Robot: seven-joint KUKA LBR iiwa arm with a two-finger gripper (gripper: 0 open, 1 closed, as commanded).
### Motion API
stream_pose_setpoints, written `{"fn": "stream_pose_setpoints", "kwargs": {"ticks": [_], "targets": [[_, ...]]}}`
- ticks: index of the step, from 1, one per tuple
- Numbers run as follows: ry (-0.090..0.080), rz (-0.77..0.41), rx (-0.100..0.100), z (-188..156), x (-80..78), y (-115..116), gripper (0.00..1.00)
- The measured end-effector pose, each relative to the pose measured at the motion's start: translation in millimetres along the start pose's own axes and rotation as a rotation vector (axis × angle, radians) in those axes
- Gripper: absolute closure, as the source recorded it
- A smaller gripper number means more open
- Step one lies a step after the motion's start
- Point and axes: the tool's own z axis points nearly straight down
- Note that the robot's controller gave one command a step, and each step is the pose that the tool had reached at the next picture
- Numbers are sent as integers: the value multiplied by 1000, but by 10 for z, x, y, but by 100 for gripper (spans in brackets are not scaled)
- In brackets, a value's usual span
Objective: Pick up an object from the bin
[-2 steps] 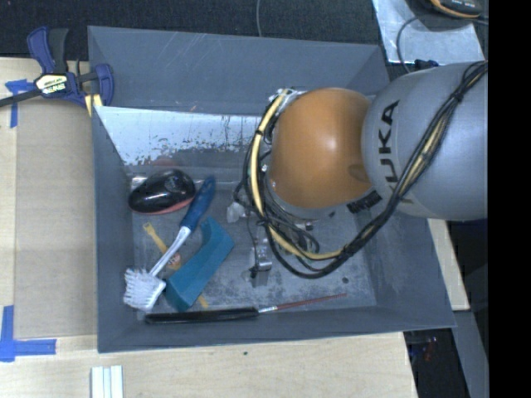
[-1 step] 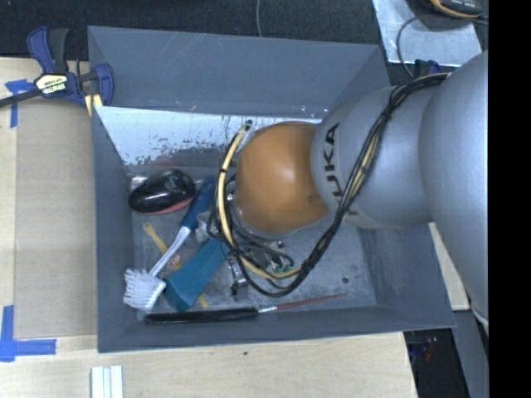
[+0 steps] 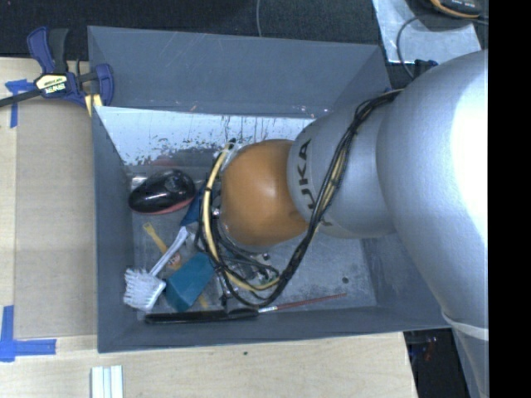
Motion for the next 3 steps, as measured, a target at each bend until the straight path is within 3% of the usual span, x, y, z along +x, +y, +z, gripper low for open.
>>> {"fn": "stream_pose_setpoints", "kwargs": {"ticks": [1,2,3], "targets": [[-5,16,0,-29,-19,-7,0],[2,-3,-1,-589,73,-86,0],[5,-5,-1,-1338,132,-2,0]]}}
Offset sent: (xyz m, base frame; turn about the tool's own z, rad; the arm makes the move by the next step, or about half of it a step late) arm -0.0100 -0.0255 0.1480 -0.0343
